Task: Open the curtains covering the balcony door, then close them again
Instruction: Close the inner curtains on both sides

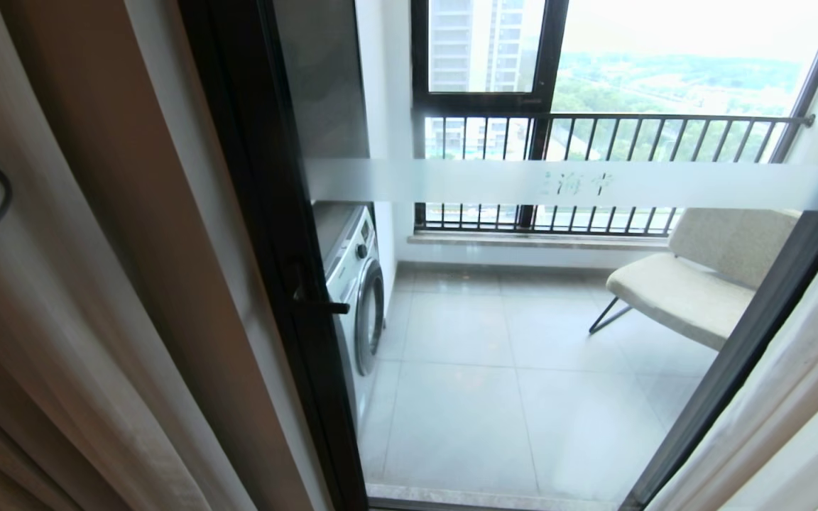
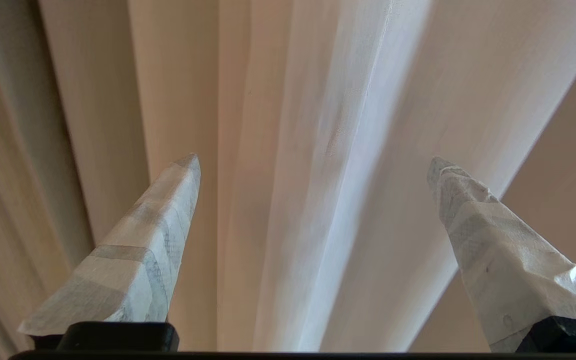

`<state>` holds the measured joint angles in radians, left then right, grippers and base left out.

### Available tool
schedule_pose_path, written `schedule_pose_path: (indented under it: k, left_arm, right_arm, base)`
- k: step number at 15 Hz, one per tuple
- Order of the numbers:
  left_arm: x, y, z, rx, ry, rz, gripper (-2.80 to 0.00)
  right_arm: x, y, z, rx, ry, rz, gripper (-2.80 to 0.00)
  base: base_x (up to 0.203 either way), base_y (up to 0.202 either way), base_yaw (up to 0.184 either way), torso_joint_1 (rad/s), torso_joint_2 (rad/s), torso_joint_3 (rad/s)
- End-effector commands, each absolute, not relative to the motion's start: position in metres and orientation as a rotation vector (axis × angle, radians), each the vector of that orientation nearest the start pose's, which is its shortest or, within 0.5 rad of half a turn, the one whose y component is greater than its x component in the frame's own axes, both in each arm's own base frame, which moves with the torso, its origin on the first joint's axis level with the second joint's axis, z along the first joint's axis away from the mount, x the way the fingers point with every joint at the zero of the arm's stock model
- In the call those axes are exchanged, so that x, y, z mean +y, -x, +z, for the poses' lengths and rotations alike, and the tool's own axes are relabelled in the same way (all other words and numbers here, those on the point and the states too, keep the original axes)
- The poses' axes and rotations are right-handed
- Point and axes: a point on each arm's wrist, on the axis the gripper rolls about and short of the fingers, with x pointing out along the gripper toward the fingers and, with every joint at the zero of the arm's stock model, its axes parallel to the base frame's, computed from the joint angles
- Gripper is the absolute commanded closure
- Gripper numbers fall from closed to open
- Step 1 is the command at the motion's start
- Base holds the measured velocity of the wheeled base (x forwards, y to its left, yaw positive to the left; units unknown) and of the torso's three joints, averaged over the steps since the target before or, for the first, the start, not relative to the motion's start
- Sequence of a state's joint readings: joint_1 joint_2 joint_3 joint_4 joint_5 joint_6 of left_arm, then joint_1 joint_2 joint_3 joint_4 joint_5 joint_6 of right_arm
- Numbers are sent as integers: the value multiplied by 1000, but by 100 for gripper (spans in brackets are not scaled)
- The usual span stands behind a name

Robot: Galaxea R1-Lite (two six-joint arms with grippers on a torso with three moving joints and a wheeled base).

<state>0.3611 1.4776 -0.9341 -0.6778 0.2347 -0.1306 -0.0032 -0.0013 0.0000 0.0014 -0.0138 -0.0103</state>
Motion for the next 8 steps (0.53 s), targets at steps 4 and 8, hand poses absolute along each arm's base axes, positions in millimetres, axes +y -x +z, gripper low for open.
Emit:
schedule_pose_path:
  k: [4,8]
  left_arm:
    - [114,-287,277,-198,95,530,-280]
    - [119,-301,282,-217,78,516,-280]
  right_arm:
    - [0,23,75,2,11,-17,0]
    - [0,23,75,2,11,-17,0]
  base:
    - [0,0,0,0,0,0]
    - [0,0,0,0,0,0]
